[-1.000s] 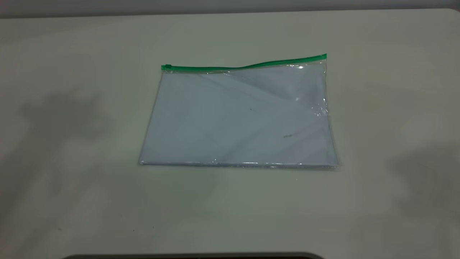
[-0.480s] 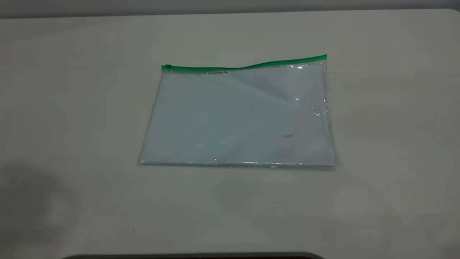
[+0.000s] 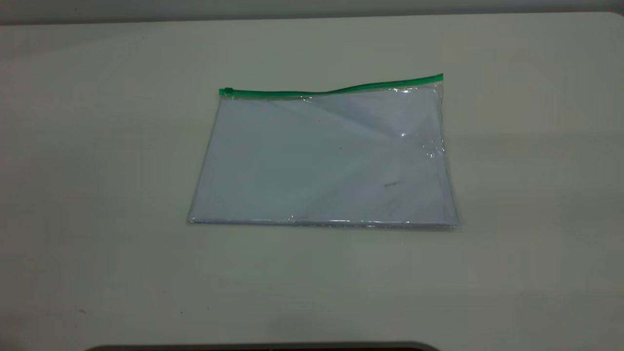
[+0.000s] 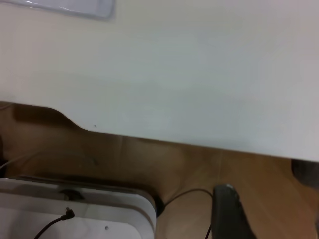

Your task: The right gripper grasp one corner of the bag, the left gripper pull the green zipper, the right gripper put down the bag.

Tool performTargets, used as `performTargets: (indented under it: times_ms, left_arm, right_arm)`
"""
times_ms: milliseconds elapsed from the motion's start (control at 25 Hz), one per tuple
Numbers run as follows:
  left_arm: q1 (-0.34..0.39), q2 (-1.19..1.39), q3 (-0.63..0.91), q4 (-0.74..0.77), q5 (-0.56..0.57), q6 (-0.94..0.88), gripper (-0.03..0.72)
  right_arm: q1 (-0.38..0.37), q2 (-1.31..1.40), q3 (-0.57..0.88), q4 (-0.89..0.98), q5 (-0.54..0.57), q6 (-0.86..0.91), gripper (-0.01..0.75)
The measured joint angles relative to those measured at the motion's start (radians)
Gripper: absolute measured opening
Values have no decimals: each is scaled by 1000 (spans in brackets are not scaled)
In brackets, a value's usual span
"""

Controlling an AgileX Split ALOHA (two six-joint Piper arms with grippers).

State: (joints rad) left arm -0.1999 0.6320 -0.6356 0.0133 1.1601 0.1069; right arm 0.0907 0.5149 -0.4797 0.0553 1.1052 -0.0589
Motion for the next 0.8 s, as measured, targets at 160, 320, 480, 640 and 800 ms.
performTargets:
  times_ms: [160, 320, 480, 640, 800]
  left_arm:
    - [0, -129, 84, -6, 1, -38, 454]
    - [0, -262, 119, -13, 1, -45, 454]
    - [0, -390, 119, -13, 1, -45, 454]
    - [0, -505, 119, -13, 1, -45, 454]
    - [0, -596, 119, -13, 1, -45, 454]
  right_arm:
    - [2, -25, 0, 4, -1, 2, 453]
    - [2, -33, 0, 9, -1, 2, 453]
    - [2, -33, 0, 9, -1, 2, 453]
    - [2, -33, 0, 10, -1, 2, 453]
    - [2, -57, 0, 11, -1, 2, 453]
